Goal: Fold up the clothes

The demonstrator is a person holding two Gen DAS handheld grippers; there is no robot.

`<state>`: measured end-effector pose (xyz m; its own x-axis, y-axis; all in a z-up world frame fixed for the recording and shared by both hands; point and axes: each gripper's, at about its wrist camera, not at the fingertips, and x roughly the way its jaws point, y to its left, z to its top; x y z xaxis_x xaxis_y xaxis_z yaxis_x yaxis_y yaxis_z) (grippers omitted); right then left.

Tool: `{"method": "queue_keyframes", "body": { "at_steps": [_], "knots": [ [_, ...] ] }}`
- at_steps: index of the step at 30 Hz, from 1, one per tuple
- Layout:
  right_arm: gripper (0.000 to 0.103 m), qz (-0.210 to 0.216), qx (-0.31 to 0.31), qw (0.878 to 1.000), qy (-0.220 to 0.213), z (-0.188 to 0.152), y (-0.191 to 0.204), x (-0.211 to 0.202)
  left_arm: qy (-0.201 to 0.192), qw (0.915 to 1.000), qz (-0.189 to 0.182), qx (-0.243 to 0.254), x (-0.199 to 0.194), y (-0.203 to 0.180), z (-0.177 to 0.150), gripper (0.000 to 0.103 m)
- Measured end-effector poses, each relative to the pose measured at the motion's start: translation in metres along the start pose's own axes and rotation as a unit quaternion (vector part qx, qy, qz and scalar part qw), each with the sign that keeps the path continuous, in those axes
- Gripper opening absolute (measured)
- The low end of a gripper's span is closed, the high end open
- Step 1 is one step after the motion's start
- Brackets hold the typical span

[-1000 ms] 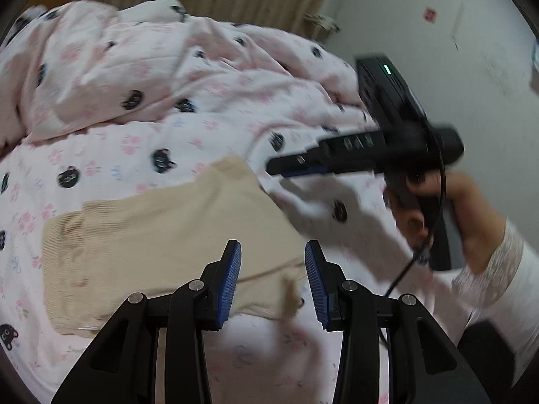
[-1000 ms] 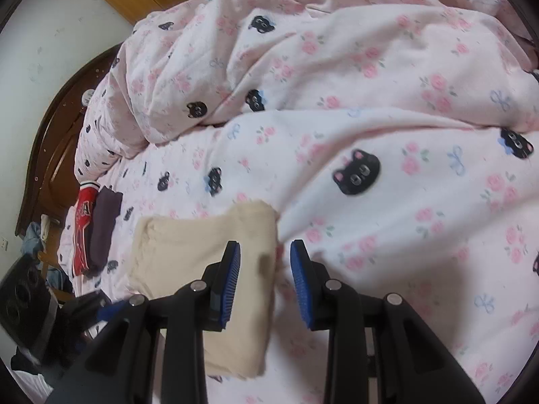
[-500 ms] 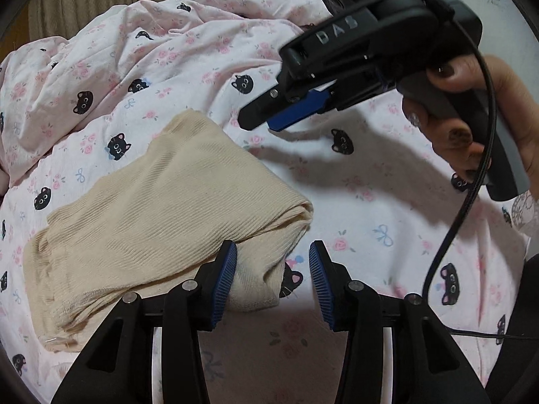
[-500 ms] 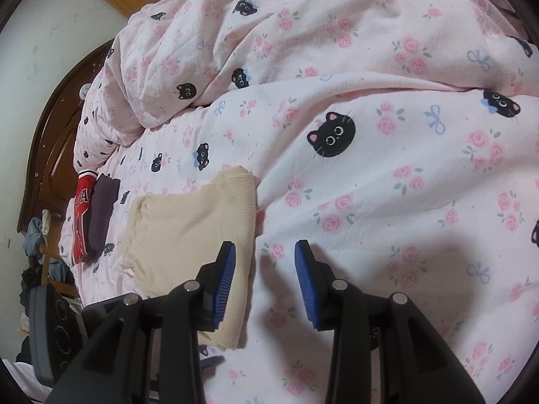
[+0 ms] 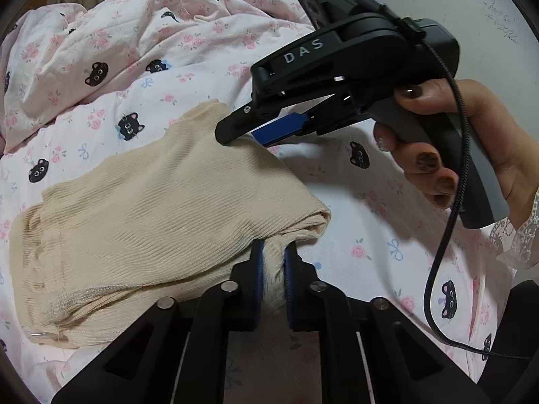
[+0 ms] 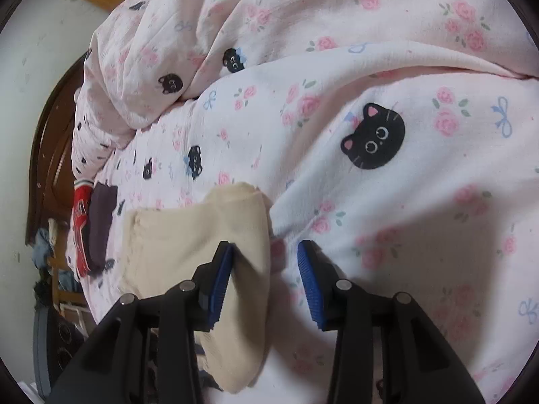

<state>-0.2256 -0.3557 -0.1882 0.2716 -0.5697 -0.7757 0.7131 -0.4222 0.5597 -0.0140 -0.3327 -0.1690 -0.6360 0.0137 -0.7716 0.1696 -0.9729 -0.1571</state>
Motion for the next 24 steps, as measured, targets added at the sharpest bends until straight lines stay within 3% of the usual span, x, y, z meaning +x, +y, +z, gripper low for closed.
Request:
{"method": "queue_keyframes", "body": {
  "at_steps": [3, 5, 8, 18, 24],
  "knots": [
    [0.036, 0.01, 0.01, 1.0, -0.008, 0.003, 0.0, 0.0, -0.011, 0.9999, -0.005, -0.01, -0.007, 0.003, 0.002, 0.006],
    [0.022, 0.012, 0.013, 1.0, -0.011, 0.006, 0.001, 0.001, -0.017, 0.9996, -0.011, -0.021, -0.012, 0.008, 0.002, 0.006],
    [0.009, 0.014, 0.013, 1.0, -0.016, 0.008, 0.004, 0.001, -0.023, 0.9985, -0.025, -0.043, -0.018, 0.011, 0.003, 0.006],
    [0.008, 0.022, 0.007, 0.999, -0.035, 0.012, 0.021, -0.02, -0.048, 0.9888, -0.073, -0.121, -0.039, 0.032, -0.004, 0.006],
    [0.009, -0.017, -0.008, 0.999, -0.039, 0.013, 0.042, -0.031, -0.08, 0.9814, -0.09, -0.15, -0.06, 0.042, -0.006, 0.006]
  ]
}}
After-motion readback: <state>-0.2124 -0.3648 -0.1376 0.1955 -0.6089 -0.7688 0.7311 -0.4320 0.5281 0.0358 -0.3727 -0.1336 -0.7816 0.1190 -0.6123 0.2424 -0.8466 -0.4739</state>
